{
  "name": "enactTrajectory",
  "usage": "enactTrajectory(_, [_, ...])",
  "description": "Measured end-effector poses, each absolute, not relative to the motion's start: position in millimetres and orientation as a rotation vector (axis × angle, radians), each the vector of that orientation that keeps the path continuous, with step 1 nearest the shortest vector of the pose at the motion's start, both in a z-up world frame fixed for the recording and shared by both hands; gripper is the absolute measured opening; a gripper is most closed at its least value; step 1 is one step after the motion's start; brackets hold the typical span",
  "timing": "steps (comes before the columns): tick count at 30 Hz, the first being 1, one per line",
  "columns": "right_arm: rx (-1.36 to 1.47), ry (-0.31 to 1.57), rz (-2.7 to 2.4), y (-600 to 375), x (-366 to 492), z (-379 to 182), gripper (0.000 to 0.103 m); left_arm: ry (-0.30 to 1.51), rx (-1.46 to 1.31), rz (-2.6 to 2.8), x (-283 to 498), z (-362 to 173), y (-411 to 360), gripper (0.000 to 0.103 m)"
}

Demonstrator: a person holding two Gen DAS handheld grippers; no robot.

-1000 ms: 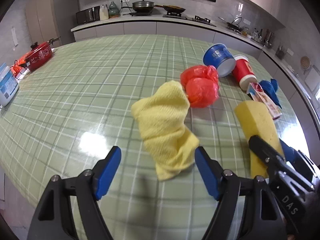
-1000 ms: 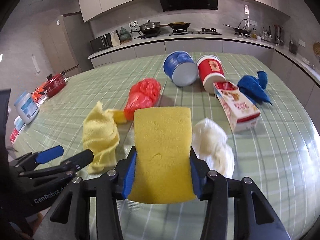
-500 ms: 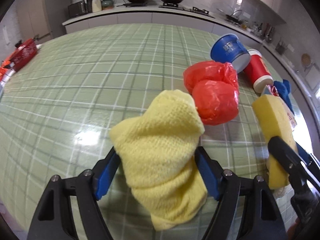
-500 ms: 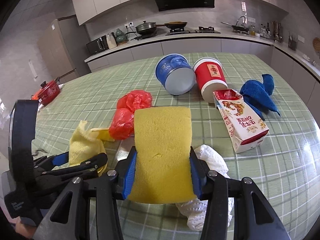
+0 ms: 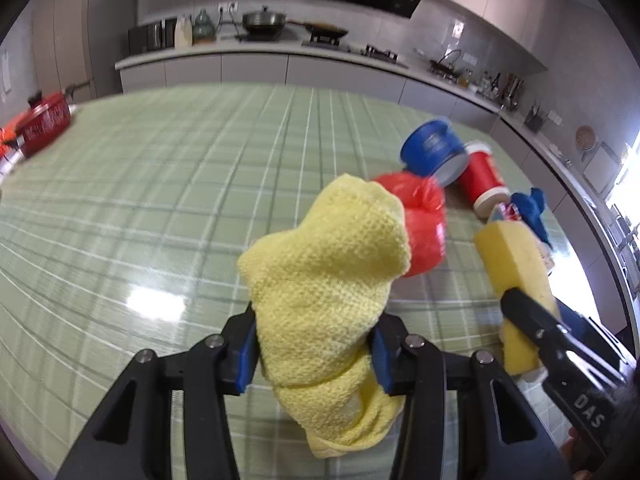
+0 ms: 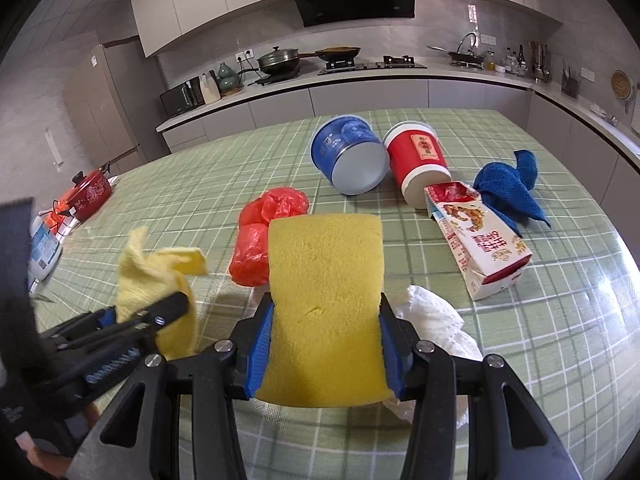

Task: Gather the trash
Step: 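Carry the sponge and cloth with both tools over the black bin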

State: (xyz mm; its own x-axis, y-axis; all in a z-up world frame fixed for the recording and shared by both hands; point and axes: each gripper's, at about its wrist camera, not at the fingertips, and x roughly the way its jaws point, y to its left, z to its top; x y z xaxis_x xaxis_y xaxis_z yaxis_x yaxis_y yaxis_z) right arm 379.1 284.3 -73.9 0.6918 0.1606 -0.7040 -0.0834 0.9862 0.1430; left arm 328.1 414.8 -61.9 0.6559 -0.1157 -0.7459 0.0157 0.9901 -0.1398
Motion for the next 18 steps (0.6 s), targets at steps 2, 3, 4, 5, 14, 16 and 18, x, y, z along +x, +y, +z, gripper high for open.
enactTrajectory(2, [0.108,0.788,0.128,283,374,-69,0.049,0.836,-0.120,-0.088,327,-55,416,0.047])
enactTrajectory(3, [0.110,0.784,0.124,282,373,-67,0.049,0.832,-0.117,-0.097,328,-52,415,0.047])
enactTrajectory(4, [0.110,0.779,0.117,281,370,-64,0.049,0.824,-0.109,-0.105,325,-49,411,0.047])
enactTrajectory(5, [0.107,0.776,0.112,280,368,-63,0.049,0.814,-0.100,-0.112,324,-45,408,0.047])
enactTrajectory(14, [0.130,0.761,0.050,244,341,-47,0.049,0.796,-0.074,-0.174,313,-32,364,0.047])
enactTrajectory(16, [0.142,0.752,0.039,229,334,-43,0.049,0.791,-0.068,-0.181,310,-30,351,0.047])
enactTrajectory(18, [0.145,0.745,0.032,215,329,-41,0.049,0.784,-0.059,-0.187,306,-28,332,0.047])
